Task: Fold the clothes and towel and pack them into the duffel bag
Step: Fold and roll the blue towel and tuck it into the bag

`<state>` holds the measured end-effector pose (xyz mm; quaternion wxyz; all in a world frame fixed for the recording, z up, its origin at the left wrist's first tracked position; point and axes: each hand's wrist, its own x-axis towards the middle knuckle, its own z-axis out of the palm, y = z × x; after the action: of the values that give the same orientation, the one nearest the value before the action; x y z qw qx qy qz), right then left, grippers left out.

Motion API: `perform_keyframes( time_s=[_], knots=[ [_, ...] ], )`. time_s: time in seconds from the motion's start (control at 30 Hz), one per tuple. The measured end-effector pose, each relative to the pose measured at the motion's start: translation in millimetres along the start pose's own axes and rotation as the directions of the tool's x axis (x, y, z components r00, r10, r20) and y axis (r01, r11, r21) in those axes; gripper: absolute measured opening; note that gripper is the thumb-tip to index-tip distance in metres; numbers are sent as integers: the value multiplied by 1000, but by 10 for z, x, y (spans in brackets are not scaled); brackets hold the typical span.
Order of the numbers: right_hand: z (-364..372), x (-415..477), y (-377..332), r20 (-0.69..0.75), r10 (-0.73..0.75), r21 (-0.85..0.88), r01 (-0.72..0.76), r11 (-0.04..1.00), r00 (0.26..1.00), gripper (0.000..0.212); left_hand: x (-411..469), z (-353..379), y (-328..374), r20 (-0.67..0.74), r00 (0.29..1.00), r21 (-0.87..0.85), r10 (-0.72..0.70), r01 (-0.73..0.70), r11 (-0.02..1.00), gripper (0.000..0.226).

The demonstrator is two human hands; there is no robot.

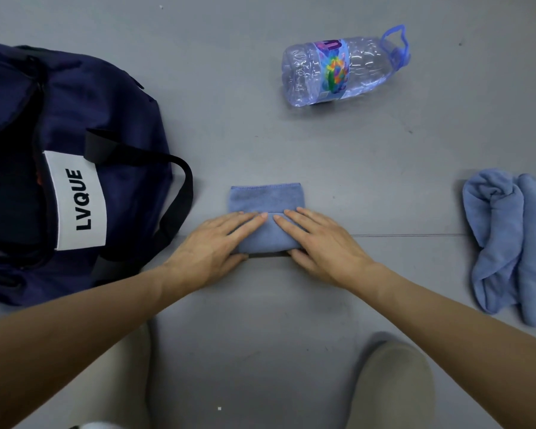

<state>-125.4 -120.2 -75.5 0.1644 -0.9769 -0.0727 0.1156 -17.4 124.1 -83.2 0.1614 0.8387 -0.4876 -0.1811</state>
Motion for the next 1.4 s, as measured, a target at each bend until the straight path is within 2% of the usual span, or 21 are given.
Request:
perform_keyframes(
  time_s=[0.07,0.2,0.27,0.37,0.43,0.5,0.53,0.57,0.63,0.7,0.77,0.8,0.9,1.0,1.1,1.23,1.3,1.4],
  knots=[
    [-166,45,-35,68,92,147,-101,984,993,65,51,-127,95,-59,986,-168,-158,147,975,75],
    [-343,78,-125,158,179,227,-212,951,971,60,78,-215,150,-61,909,-375,-412,362,854,70],
    [-308,90,-184,166,211,260,-249,933,963,53,71,-200,153,-37,878,-407,-477,422,810,68],
    [-212,132,-220,140,246,219,-273,937,959,43,101,-169,181,-63,844,-409,-533,465,785,64],
    [-195,156,-229,167,277,230,-311,922,946,41,146,-169,190,-89,770,-422,-631,545,725,66],
    [-208,178,-248,204,308,253,-354,900,929,38,160,-186,198,-65,665,-437,-744,652,620,69],
    [-203,191,-251,196,297,233,-339,911,934,38,146,-197,214,-44,633,-447,-773,680,582,70],
    [-200,205,-258,188,270,191,-305,933,944,45,119,-210,244,-23,629,-454,-777,686,569,69],
    [-215,215,-276,195,183,99,-205,974,963,63,28,-222,311,-10,681,-452,-732,650,611,63],
    [-214,207,-295,265,93,64,-114,991,960,76,-81,-233,346,-50,737,-433,-674,592,679,58],
    [-208,219,-307,332,54,73,-83,994,942,87,-158,-231,328,-68,735,-430,-674,588,685,55],
    [-200,231,-313,333,59,76,-89,993,941,85,-183,-227,322,-47,740,-440,-671,588,679,54],
    [-97,219,-350,293,112,163,-165,973,950,64,-186,-135,345,105,832,-530,-545,511,677,60],
    [-24,212,-464,252,131,475,-240,847,959,60,-52,-84,396,142,839,-685,-526,467,560,63],
    [-192,295,-600,147,181,746,-229,626,973,63,116,-227,519,90,842,-751,-532,408,519,59],
    [-735,515,-893,89,155,872,-152,465,984,65,44,-817,553,-89,846,-819,-526,238,522,58],
    [-1039,675,-1115,97,75,878,-120,464,993,65,-109,-1172,428,-191,832,-825,-521,151,545,59],
    [-1411,939,-1516,115,-70,800,-51,598,991,64,-487,-1678,209,-268,790,-823,-552,109,557,63]
  ],
)
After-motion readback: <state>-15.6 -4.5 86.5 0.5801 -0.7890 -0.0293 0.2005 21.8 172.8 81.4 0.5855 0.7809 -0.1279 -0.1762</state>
